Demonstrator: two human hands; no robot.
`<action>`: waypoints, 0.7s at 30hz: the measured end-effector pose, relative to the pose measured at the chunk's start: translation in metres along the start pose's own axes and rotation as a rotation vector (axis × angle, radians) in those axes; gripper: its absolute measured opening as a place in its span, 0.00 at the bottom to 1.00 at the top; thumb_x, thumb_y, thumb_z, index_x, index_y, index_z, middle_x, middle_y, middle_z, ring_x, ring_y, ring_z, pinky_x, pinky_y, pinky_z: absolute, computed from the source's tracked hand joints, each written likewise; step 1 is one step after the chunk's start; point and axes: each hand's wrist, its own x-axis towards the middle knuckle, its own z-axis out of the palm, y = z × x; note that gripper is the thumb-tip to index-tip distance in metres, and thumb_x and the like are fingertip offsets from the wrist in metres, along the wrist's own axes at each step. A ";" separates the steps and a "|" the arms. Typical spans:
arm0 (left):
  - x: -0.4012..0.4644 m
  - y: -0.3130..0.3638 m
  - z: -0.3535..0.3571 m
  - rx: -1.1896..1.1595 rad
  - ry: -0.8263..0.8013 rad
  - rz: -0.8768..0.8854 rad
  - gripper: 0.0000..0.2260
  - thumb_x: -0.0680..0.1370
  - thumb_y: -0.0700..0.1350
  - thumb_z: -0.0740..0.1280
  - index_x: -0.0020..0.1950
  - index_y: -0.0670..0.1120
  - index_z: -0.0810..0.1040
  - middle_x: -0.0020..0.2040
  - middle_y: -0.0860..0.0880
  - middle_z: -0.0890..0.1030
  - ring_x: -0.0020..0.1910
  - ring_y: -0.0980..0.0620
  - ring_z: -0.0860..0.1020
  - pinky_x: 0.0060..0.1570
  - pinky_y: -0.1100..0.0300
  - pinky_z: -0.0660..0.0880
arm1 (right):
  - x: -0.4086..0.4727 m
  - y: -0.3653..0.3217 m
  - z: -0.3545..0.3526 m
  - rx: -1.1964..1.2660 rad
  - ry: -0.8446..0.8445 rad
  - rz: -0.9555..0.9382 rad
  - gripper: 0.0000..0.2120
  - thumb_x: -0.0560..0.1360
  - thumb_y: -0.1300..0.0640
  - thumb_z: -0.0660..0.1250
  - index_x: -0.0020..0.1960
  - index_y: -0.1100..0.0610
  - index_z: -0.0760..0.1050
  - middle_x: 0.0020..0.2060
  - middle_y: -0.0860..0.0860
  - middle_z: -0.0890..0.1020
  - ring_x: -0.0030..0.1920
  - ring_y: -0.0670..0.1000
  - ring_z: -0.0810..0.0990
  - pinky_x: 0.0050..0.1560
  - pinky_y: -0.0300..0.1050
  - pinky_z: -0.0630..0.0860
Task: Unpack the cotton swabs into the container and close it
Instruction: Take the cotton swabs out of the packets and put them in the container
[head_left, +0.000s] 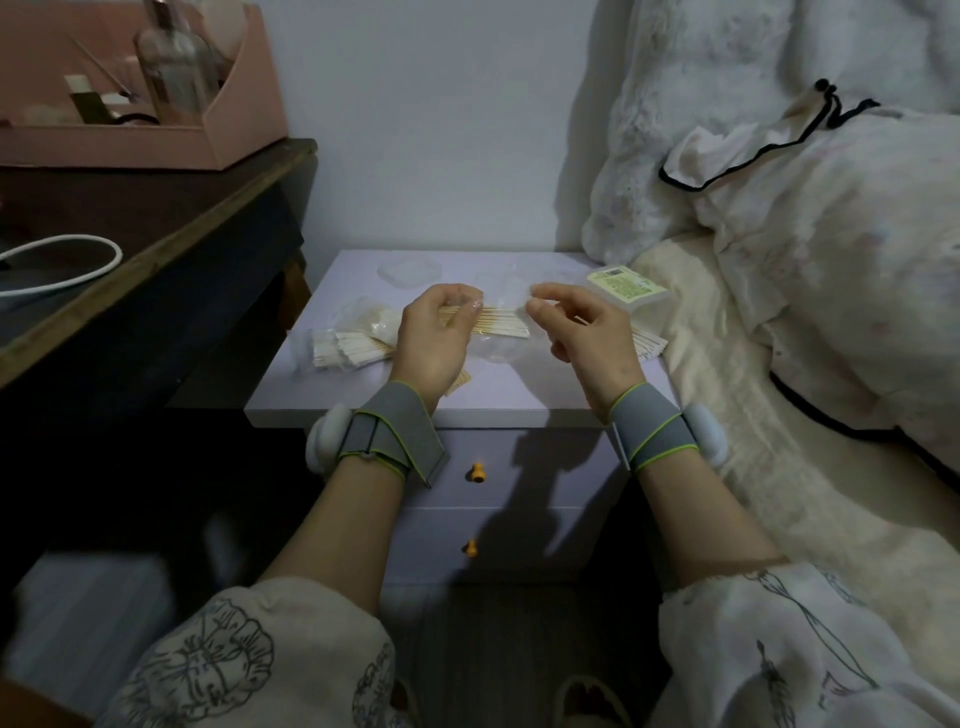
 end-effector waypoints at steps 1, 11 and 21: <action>0.000 0.000 0.001 0.008 0.000 0.002 0.06 0.78 0.40 0.63 0.44 0.49 0.76 0.39 0.55 0.75 0.42 0.51 0.71 0.46 0.56 0.68 | 0.000 0.001 0.000 0.005 -0.010 0.020 0.05 0.73 0.62 0.68 0.48 0.55 0.78 0.30 0.50 0.67 0.30 0.46 0.64 0.29 0.33 0.64; 0.000 0.001 0.002 0.055 0.013 0.041 0.10 0.81 0.37 0.55 0.50 0.48 0.75 0.45 0.48 0.76 0.41 0.50 0.70 0.43 0.58 0.69 | -0.002 0.005 0.003 0.077 -0.096 0.109 0.08 0.77 0.65 0.59 0.42 0.59 0.75 0.29 0.51 0.72 0.25 0.45 0.68 0.27 0.31 0.67; -0.003 0.009 0.003 -0.028 0.035 0.013 0.13 0.82 0.37 0.52 0.53 0.46 0.75 0.38 0.52 0.74 0.30 0.58 0.68 0.33 0.66 0.68 | -0.006 0.006 0.006 0.106 -0.206 0.144 0.05 0.75 0.68 0.63 0.42 0.60 0.74 0.27 0.51 0.72 0.25 0.45 0.69 0.25 0.32 0.66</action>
